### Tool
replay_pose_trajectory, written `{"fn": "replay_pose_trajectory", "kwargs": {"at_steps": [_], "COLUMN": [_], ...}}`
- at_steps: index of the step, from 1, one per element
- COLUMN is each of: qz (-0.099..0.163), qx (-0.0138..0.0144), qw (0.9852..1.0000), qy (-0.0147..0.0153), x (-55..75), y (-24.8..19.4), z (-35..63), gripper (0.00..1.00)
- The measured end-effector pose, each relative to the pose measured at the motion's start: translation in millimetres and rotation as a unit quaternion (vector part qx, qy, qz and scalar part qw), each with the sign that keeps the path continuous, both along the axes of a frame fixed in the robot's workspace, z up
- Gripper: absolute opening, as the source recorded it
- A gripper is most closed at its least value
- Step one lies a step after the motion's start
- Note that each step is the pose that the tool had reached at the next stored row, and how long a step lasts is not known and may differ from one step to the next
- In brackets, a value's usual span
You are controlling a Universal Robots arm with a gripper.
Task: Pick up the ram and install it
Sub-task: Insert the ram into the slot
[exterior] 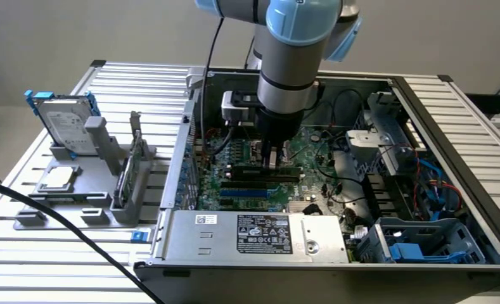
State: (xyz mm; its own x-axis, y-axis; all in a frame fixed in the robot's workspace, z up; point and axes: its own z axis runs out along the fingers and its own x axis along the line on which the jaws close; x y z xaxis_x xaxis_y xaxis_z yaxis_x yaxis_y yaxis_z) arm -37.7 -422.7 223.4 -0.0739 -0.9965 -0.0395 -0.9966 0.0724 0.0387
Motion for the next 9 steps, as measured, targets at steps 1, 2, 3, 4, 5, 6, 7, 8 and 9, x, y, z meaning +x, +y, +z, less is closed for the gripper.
{"fn": "replay_pose_trajectory", "kwargs": {"at_steps": [1, 2, 3, 4, 5, 6, 7, 8, 9], "qz": [0.000, 0.000, 0.000, 0.000, 0.000, 0.000, 0.000, 0.000, 0.000], "qx": [0.0000, 0.0000, 0.0000, 0.0000, 0.0000, 0.0000, 0.0000, 0.0000, 0.0000], "qw": [1.0000, 1.0000, 1.0000, 1.0000, 1.0000, 1.0000, 1.0000, 1.0000, 1.0000], "qy": [0.0000, 0.0000, 0.0000, 0.0000, 0.0000, 0.0000, 0.0000, 0.0000, 0.0000], "x": [0.0, 0.0, 0.0, 0.0, 0.0, 0.0, 0.0, 0.0, 0.0], "y": [0.0, 0.0, 0.0, 0.0, -0.1, -0.1, -0.1, -0.1, -0.1], "z": [-0.2, -0.5, -0.8, -1.0, -1.3, -1.5, -1.8, -2.0, -2.3], "gripper": [0.15, 0.15, 0.15, 0.15, 0.15, 0.15, 0.15, 0.15, 0.15]}}
